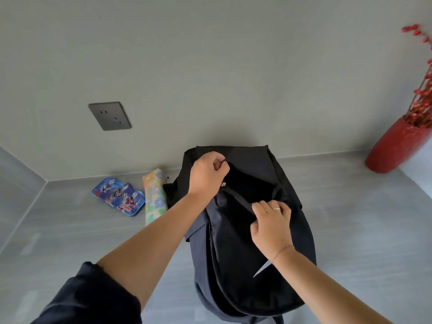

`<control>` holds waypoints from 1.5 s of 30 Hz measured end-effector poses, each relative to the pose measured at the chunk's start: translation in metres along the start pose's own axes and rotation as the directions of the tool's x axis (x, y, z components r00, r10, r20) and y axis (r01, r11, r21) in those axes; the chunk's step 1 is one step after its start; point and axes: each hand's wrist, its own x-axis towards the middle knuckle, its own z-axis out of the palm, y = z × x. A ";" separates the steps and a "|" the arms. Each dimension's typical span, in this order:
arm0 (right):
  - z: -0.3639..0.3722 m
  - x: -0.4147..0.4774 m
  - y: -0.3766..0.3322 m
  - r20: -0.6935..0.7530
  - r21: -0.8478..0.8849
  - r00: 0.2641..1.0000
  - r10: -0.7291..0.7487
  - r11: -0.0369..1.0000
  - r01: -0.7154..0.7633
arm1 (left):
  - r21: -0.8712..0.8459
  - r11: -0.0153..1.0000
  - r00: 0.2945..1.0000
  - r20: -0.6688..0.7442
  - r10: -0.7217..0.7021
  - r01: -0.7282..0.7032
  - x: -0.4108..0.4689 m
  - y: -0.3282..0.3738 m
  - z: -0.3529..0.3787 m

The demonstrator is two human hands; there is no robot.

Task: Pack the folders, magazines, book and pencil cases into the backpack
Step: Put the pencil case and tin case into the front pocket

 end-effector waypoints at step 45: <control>-0.022 0.093 -0.169 0.551 0.823 0.830 -0.085 -0.111 -0.557 | -0.504 0.710 0.840 0.491 -0.231 0.491 -0.018 -0.109 -0.129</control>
